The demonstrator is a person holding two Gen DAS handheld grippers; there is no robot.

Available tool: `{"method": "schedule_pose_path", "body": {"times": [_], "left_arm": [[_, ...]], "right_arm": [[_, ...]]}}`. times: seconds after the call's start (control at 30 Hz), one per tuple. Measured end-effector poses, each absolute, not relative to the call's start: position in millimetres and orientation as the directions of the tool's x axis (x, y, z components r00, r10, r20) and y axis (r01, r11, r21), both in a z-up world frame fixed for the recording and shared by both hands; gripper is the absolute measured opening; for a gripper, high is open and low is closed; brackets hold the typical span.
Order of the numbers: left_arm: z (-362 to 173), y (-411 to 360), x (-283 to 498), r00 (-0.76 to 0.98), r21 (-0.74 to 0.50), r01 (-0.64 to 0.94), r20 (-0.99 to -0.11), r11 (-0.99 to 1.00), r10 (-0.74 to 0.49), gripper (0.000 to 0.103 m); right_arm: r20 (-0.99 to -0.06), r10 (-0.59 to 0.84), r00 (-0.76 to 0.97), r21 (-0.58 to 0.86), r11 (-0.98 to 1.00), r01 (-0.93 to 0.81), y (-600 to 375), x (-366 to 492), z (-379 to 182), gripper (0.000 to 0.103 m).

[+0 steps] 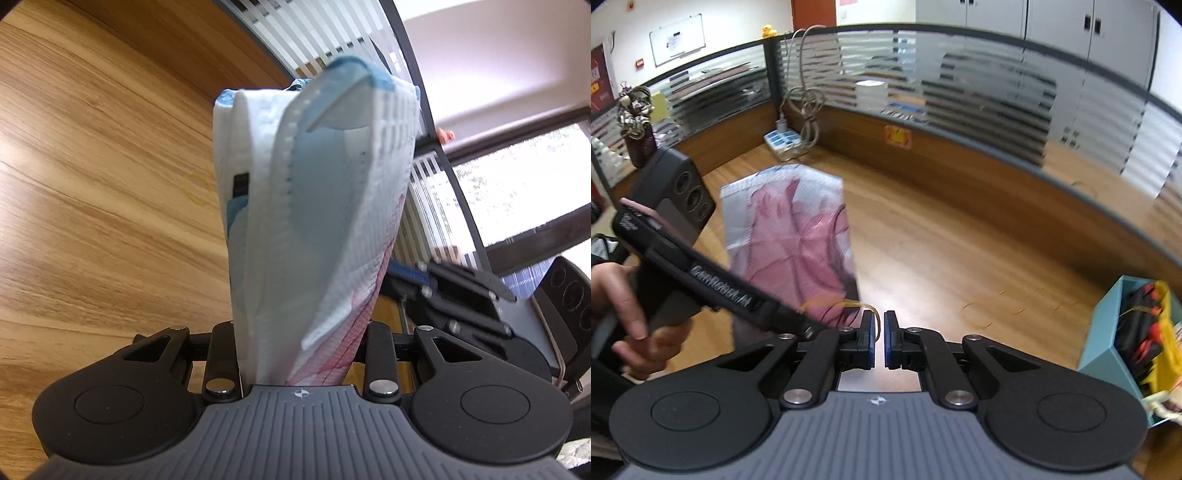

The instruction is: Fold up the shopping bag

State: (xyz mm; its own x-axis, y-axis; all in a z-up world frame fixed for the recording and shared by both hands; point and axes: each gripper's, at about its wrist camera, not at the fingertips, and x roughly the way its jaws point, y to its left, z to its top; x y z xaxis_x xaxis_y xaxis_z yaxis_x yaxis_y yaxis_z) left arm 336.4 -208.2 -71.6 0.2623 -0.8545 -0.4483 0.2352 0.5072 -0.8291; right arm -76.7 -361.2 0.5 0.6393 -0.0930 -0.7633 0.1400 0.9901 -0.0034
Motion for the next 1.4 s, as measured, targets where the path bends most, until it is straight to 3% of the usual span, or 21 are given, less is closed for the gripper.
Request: {"method": "schedule_pose_path", "body": {"times": [0.4,0.73,0.9,1.03,1.4], "left_arm": [[-75.9,-231.9,343.6,0.11,-0.843,0.264,-0.457,0.469,-0.883,0.034],[-42.2,-269.7,320.0,-0.026,-0.72,0.561,-0.508,0.408,-0.861,0.033],[-35.2,-279.0,318.4,-0.084,-0.68,0.633,-0.535,0.369,-0.841,0.033],[-35.4,-282.5,314.1,-0.125,-0.658,0.667,-0.561,0.35,-0.818,0.033],[-38.4,-298.1,308.3,-0.171,-0.62,0.716,-0.603,0.322,-0.779,0.033]], "right_arm": [[-0.663,-0.107,0.741,-0.071,0.994,0.08,-355.4,-81.7,19.1,0.006],[-0.633,-0.116,0.765,-0.051,0.993,0.109,-378.2,-85.6,44.9,0.009],[-0.64,-0.014,0.768,0.008,1.0,0.025,-401.0,-87.1,60.9,0.01],[-0.658,0.043,0.752,0.001,0.998,-0.056,-413.4,-89.2,70.1,0.021],[-0.639,0.218,0.738,0.043,0.968,-0.248,-431.4,-86.0,90.2,0.021]]}}
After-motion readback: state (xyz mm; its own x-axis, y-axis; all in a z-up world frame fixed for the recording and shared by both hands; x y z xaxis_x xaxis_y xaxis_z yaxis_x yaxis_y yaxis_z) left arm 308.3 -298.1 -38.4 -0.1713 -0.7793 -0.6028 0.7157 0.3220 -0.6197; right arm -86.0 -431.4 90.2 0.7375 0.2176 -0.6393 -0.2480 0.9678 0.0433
